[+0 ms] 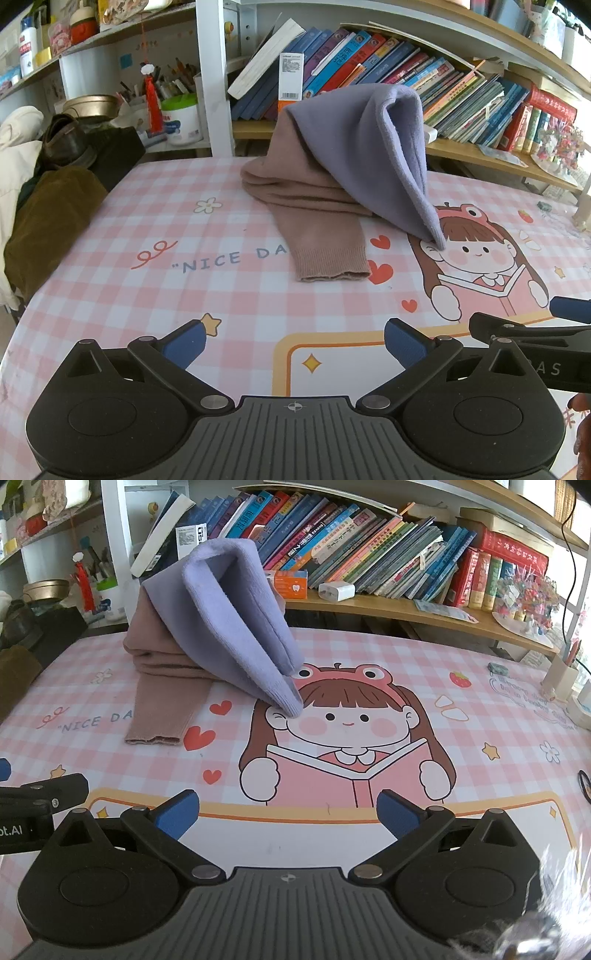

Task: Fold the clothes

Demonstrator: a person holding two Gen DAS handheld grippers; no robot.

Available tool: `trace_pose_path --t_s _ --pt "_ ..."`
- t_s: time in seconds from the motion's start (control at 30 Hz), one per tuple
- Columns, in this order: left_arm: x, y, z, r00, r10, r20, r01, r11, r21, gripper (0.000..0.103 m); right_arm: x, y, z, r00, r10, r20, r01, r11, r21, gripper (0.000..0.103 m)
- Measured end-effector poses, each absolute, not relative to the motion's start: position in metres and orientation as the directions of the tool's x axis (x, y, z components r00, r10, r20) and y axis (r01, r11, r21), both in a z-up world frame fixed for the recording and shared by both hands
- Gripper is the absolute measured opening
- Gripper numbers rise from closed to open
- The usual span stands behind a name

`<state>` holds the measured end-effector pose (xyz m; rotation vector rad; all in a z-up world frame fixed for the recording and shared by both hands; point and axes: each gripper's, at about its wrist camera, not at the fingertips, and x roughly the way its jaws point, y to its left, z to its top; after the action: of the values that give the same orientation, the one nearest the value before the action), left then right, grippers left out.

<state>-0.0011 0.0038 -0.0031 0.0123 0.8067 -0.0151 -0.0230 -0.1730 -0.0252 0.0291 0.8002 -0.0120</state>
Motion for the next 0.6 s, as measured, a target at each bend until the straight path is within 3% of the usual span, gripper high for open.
trace_pose_path --t_s 0.6 --pt "0.0010 0.0046 -0.0023 0.686 -0.006 -0.728 0.013 1.000 0.004 0.103 -0.0221 -0.1724 -0.0264 0.691 0.001 -0.722 0.024 0.999 0.024 0.103"
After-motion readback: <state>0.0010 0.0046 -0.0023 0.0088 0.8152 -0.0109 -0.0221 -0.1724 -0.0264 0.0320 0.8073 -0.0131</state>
